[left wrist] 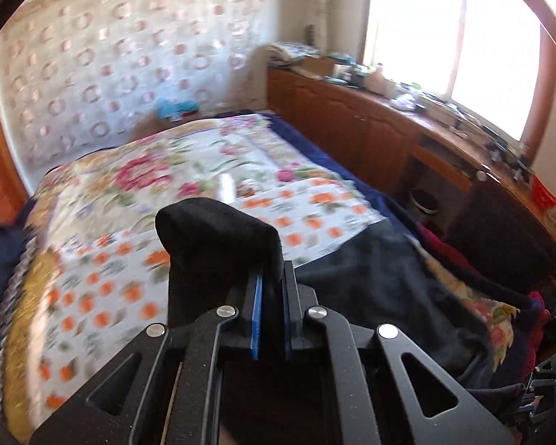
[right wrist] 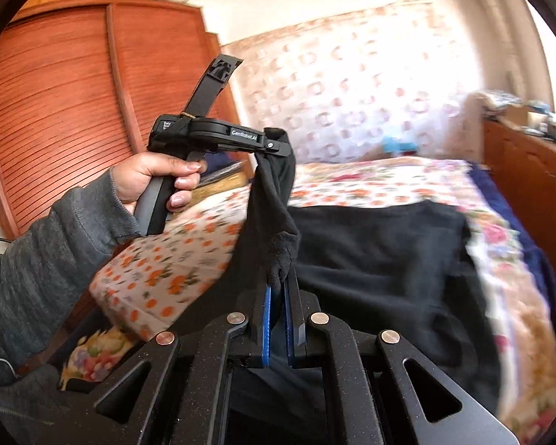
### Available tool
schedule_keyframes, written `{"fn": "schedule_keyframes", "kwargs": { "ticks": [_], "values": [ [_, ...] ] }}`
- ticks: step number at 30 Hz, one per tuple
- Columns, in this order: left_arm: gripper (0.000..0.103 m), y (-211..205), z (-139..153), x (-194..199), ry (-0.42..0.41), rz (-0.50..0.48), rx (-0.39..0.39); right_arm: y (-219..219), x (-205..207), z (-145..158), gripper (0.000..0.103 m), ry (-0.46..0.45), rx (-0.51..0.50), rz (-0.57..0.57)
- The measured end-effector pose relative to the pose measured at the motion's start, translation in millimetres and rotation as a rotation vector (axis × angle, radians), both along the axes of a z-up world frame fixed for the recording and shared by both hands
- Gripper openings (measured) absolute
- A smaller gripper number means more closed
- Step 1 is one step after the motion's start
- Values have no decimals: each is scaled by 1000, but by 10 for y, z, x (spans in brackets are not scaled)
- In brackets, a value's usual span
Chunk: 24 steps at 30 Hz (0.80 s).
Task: Fold small clothes
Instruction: 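Grasp the folded shirt with both tools and lift it off the bed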
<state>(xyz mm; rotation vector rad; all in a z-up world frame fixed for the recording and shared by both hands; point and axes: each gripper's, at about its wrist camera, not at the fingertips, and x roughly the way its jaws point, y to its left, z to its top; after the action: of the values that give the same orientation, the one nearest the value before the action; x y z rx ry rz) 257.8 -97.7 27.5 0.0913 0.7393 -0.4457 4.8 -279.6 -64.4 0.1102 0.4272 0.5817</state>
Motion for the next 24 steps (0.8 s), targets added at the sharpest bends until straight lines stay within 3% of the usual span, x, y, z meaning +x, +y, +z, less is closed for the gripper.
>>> {"fn": "schedule_keyframes", "kwargs": {
  "ticks": [7,11,16,24],
  "values": [
    [10,-1028,11,136,14,-111,30,-606,-227,-39,5,12,20,-124],
    [10,-1441,-128,223,47,-150,67,-669,-270,-68,5,38,11,-161],
    [10,-1764,-293,215,72,-173,98,-841,-378,-120,5,70,11,-191],
    [10,-2050,-293,153,31,-197,132,-862,-346,-78,5,102,-17,-184]
  ]
}}
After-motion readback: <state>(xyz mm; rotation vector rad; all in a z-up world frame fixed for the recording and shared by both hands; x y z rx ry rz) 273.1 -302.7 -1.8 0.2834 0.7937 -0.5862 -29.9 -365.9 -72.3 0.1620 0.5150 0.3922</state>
